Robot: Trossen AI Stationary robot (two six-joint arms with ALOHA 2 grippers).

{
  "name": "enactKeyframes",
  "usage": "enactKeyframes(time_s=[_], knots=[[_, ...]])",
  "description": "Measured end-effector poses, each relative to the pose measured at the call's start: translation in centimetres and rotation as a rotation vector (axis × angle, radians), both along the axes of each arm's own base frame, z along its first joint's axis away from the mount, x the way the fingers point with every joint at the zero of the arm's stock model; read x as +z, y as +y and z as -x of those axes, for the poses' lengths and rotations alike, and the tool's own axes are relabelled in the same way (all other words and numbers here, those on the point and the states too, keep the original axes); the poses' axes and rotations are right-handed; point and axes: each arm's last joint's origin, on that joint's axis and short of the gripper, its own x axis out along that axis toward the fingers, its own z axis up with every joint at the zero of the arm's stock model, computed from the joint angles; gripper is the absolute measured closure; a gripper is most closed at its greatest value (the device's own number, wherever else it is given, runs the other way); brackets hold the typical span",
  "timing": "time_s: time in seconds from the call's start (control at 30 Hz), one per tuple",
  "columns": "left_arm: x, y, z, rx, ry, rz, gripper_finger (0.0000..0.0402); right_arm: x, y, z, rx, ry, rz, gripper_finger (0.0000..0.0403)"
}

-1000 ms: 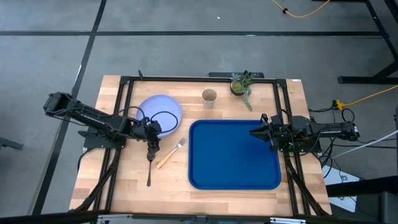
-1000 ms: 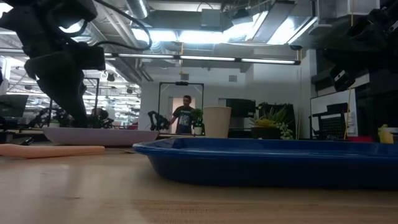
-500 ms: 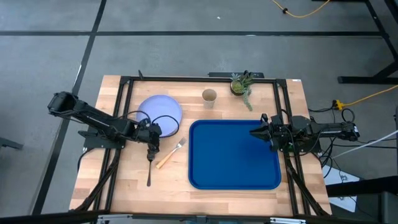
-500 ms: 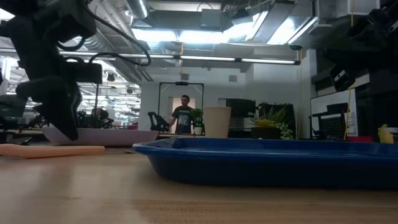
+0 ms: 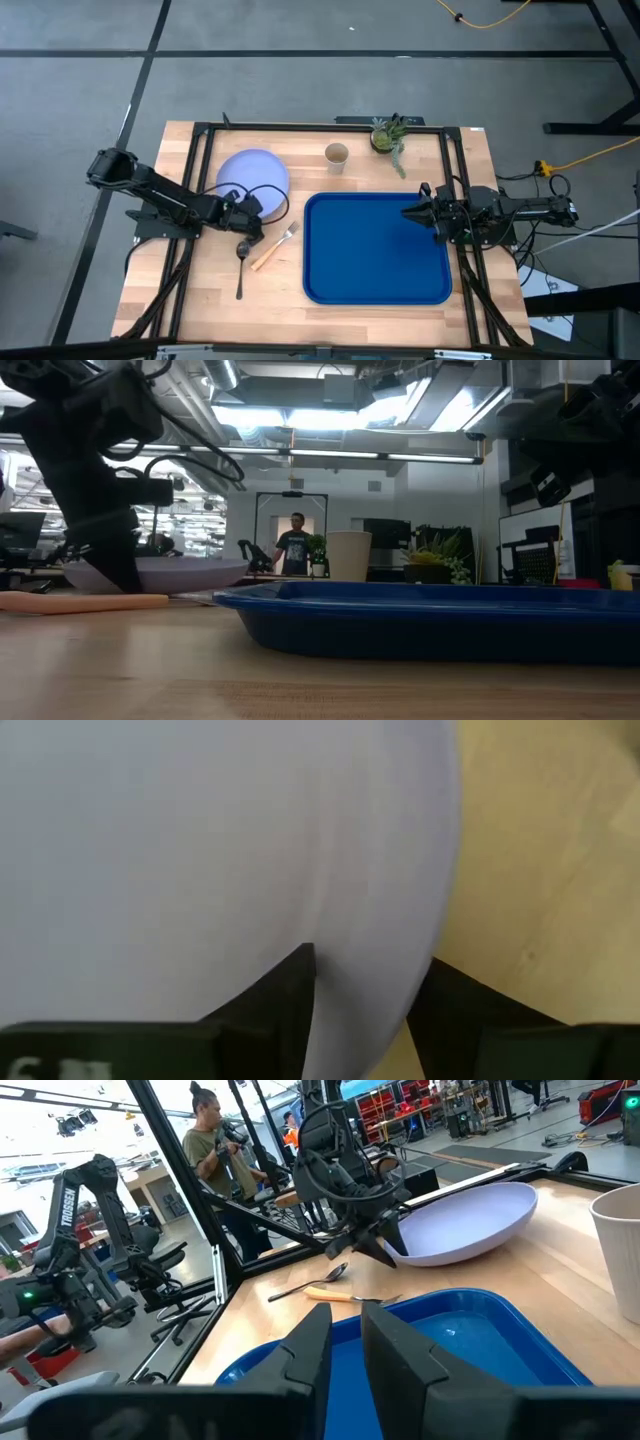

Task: Pick and place plate/cup/fork/spoon on tray
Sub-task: Put the white plate on the blue serving tray

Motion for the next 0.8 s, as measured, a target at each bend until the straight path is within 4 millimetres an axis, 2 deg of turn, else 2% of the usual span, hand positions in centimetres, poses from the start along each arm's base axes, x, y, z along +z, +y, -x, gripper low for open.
enactKeyframes(time_s=[0.3,0.57,0.8], knots=[[0.81,-0.19,-0.77,0.015,-0.039,0.02,0.0305,0.0,0.0,0.0,0.0,0.0,0.0,0.0338],[0.91,-0.14,-0.81,0.016,-0.039,-0.003,0.0384,0.0,0.0,0.0,0.0,0.0,0.0,0.0338],[0.97,-0.06,-0.82,0.029,-0.047,-0.032,0.0394,0.0,0.0,0.0,0.0,0.0,0.0,0.0338]])
